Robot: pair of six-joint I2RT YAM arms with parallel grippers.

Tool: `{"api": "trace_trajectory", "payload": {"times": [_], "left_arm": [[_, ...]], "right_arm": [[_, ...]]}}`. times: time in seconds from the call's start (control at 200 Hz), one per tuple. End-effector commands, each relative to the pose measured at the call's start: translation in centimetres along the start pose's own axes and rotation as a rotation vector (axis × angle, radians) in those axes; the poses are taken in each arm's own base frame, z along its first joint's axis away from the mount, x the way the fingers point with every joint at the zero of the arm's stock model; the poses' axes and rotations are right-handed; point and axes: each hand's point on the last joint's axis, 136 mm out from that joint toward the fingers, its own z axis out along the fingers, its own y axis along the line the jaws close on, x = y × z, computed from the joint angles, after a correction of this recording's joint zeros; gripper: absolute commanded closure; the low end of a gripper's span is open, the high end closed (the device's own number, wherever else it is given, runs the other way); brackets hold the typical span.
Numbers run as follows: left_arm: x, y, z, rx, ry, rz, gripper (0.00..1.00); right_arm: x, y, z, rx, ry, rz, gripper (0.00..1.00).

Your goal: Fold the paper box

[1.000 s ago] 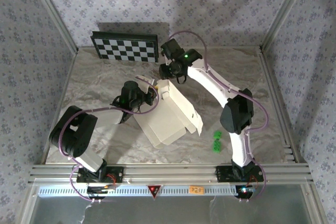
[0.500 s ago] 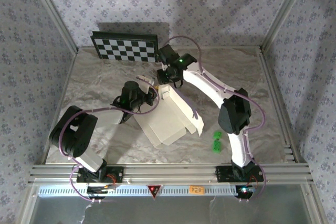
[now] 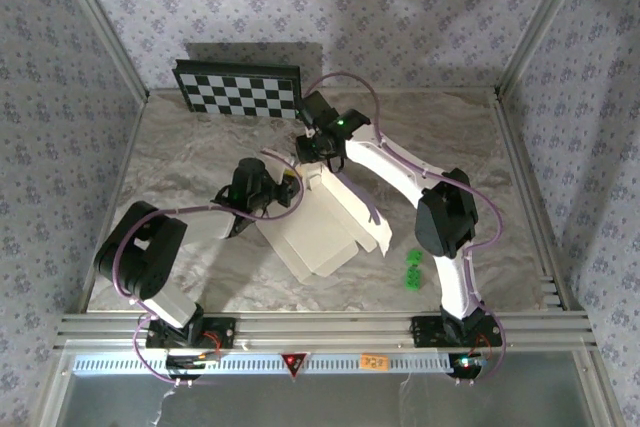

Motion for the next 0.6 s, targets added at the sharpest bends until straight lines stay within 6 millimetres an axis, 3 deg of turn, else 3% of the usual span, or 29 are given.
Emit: {"api": "trace_trajectory", "payload": {"times": [0.0,0.275,0.455,0.595], "left_arm": [[2.5,-0.4,0.2,0.026,0.089,-0.021,0.79],[-0.1,-1.3,0.3,0.065,0.025,-0.001,0.70],[-2.6,-1.3,-0.2,0.047,-0.057,0.022,0.49],[-4.4,-0.7,-0.4,0.034,-0.128,0.029,0.40]], "right_arm": [[2.3,0.0,0.6,0.016,0.072,0.000,0.60],[2.3,0.4,0.6,0.009,0.070,-0.004,0.60],[2.3,0.5,0.5,0.006,0.069,-0.004,0.60],[2.2,0.6,0.4,0.000,0.067,-0.001,0.61]]}}
